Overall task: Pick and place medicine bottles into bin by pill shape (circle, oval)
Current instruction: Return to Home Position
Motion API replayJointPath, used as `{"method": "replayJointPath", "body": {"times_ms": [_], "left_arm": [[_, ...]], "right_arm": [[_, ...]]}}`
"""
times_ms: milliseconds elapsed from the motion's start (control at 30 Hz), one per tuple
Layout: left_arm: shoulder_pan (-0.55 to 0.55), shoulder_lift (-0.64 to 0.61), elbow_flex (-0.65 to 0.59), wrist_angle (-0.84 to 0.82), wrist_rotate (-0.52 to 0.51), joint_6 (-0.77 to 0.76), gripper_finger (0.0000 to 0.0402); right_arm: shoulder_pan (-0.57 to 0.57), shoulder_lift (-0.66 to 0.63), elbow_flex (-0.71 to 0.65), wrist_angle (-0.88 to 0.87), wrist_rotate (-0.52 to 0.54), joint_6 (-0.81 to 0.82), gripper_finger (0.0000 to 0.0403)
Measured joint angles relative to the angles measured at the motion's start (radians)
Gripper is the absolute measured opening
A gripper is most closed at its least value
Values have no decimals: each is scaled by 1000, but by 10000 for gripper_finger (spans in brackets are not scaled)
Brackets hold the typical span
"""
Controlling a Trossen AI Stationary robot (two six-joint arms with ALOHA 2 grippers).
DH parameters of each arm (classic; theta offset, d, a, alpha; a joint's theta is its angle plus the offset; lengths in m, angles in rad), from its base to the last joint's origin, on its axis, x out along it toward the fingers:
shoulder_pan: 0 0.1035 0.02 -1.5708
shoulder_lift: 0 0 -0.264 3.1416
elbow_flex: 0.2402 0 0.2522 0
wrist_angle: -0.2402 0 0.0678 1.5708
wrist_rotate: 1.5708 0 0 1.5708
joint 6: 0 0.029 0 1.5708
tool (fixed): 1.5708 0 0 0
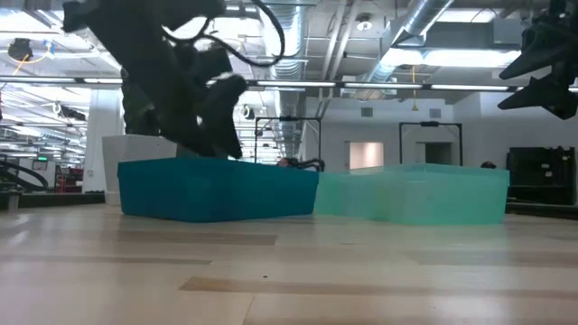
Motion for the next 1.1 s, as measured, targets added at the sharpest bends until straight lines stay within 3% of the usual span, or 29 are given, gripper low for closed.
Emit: {"method": "replayJointPath", "body": {"times_ms": [367, 800, 900, 1000, 1100], "left_arm": [[0, -265, 0, -93, -67, 7, 265], [-63, -760, 0, -88, -43, 78, 265], [-83, -861, 0, -96, 22, 127, 265], [-94, -947, 0, -140, 155, 172, 265], [-110, -1000, 0, -156, 197, 266, 265]], "right_arm": [[0, 0, 0, 1, 0, 0, 260], [0, 0, 0, 35, 10, 6, 260], [0, 0, 0, 35, -38, 10, 260], [0, 0, 0, 111, -44, -14, 260], [0, 0, 0, 298, -44, -192, 260]]}}
